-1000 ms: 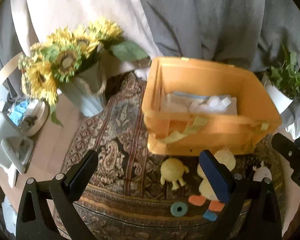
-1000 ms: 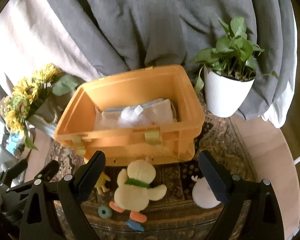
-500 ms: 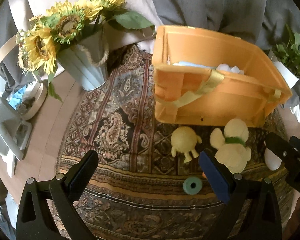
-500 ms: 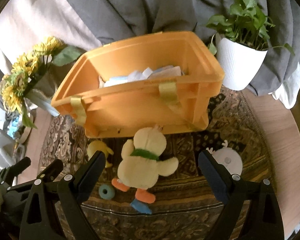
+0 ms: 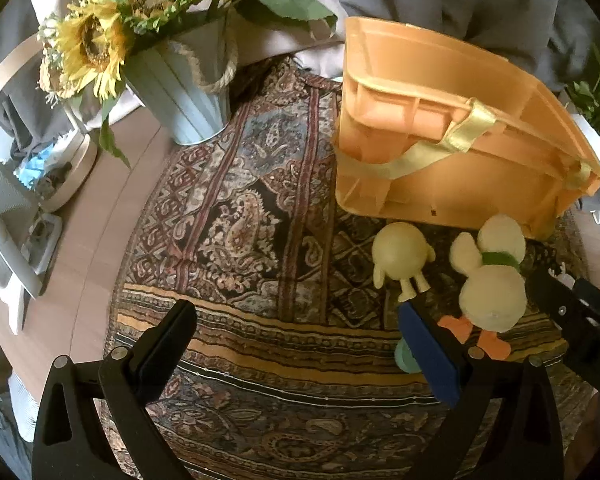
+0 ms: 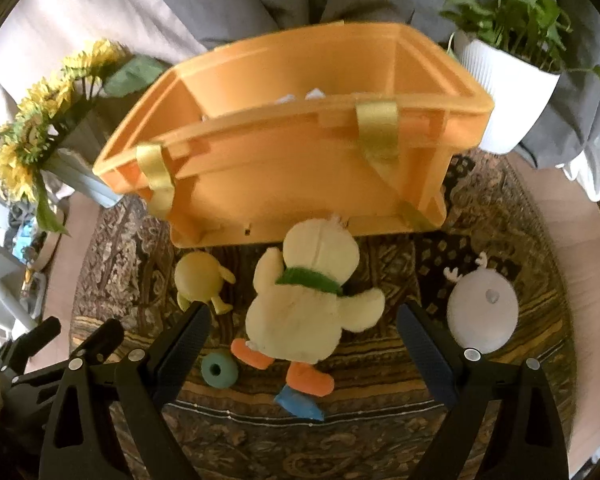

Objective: Organize objects
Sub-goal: 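Withdraw the right tool and move it to the yellow plush duck, then close the right tool on the yellow plush duck's body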

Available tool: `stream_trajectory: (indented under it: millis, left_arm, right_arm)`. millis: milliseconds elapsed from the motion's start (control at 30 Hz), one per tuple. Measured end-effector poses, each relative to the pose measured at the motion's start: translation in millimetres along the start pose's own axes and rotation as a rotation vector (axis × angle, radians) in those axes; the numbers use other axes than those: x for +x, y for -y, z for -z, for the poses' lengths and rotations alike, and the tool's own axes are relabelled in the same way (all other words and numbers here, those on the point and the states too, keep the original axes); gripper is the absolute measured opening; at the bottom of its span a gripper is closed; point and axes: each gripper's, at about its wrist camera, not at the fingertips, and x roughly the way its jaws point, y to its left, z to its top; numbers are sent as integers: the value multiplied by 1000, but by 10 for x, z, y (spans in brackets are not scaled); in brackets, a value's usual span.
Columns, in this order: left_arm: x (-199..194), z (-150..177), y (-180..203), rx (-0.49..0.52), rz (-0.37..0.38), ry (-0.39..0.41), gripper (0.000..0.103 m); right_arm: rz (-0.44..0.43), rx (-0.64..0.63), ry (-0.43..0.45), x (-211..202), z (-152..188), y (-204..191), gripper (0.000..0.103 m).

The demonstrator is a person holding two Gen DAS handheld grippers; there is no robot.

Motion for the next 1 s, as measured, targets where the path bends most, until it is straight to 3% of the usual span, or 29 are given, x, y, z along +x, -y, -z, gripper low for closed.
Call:
stream_trajectory:
  millis: [733, 867, 1000]
  left_arm:
    - [344, -33, 53, 37, 15, -88, 103]
    - [377, -38, 65, 40, 22, -98, 103]
    - [393, -53, 96, 52, 29, -104, 103]
  right_arm:
    - [6, 52, -173, 633, 49, 66, 91]
    - [-9, 54, -180, 668, 47, 79, 83]
    - [-26, 33, -173, 642, 51, 64, 66]
